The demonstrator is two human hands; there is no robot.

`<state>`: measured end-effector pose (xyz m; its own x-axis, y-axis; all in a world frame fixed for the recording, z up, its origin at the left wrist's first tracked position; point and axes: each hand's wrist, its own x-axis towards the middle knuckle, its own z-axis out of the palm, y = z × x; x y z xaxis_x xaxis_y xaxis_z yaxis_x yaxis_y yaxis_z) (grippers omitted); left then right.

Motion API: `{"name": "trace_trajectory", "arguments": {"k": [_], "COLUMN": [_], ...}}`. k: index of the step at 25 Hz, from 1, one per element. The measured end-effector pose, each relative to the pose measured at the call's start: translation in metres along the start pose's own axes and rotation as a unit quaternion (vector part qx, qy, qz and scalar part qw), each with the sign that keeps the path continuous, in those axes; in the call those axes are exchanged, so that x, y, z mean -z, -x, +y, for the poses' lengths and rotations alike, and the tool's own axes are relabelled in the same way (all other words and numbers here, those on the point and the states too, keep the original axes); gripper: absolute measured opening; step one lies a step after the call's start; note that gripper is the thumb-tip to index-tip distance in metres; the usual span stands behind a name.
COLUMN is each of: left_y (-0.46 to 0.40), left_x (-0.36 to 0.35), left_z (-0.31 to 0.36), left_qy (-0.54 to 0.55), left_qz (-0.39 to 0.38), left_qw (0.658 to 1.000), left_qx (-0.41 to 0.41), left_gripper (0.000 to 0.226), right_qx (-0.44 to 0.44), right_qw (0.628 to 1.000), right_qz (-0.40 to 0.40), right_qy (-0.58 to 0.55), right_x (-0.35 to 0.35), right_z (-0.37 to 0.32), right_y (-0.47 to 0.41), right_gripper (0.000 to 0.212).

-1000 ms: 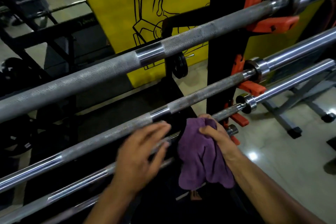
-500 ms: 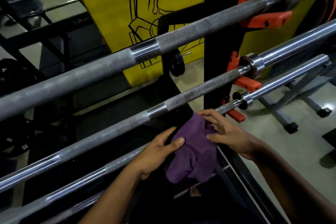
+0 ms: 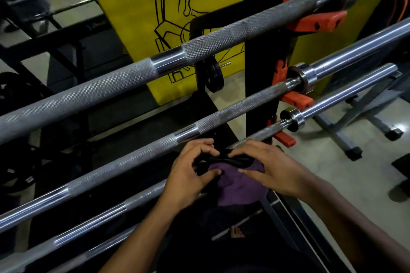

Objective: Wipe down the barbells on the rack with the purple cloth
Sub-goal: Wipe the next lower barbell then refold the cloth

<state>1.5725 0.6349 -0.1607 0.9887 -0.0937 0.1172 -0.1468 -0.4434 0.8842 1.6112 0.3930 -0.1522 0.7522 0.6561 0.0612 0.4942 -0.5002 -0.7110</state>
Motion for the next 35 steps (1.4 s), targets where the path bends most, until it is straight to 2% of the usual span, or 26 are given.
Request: {"name": "trace_trajectory", "arguments": {"k": [5, 9, 12, 14, 16, 21, 27, 31, 35], "left_y": [0.012, 0.027, 0.034, 0.038, 0.043, 0.049, 0.045, 0.043, 0.041], "left_x": [-0.002, -0.003, -0.009, -0.014, -0.019, -0.027, -0.035, -0.036, -0.036], "left_z": [0.012, 0.017, 0.007, -0.001, -0.005, -0.007, -0.014, -0.019, -0.016], "left_qy": [-0.004, -0.042, -0.102, -0.177, -0.218, -0.147, -0.091, -0.098, -0.202], "left_qz": [-0.061, -0.106, -0.044, 0.001, 0.010, -0.016, 0.071, 0.045, -0.030], "left_qw": [0.996, 0.991, 0.991, 0.979, 0.969, 0.985, 0.993, 0.991, 0.972], "left_qx": [-0.063, -0.075, -0.080, -0.098, -0.112, -0.086, -0.024, -0.074, -0.121], "left_gripper": [0.027, 0.028, 0.025, 0.021, 0.020, 0.012, 0.025, 0.033, 0.036], "right_qx": [0.018, -0.009, 0.013, 0.015, 0.008, 0.050, 0.051, 0.036, 0.014], "right_qw": [0.998, 0.998, 0.999, 0.999, 0.999, 0.997, 0.996, 0.995, 0.995], "right_qz": [-0.046, -0.050, -0.027, -0.012, 0.011, 0.056, 0.069, 0.074, 0.067], "right_qy": [0.025, 0.039, 0.026, 0.030, 0.029, 0.002, 0.025, 0.054, 0.067], "right_x": [0.004, 0.004, 0.004, 0.002, -0.002, -0.003, -0.007, -0.007, -0.013], "right_z": [0.000, 0.005, 0.005, 0.005, 0.006, 0.005, 0.002, -0.003, -0.002], "right_y": [0.013, 0.016, 0.021, 0.026, 0.029, 0.029, 0.028, 0.029, 0.029], "right_gripper": [0.057, 0.039, 0.025, 0.024, 0.026, 0.026, 0.022, 0.035, 0.028]}}
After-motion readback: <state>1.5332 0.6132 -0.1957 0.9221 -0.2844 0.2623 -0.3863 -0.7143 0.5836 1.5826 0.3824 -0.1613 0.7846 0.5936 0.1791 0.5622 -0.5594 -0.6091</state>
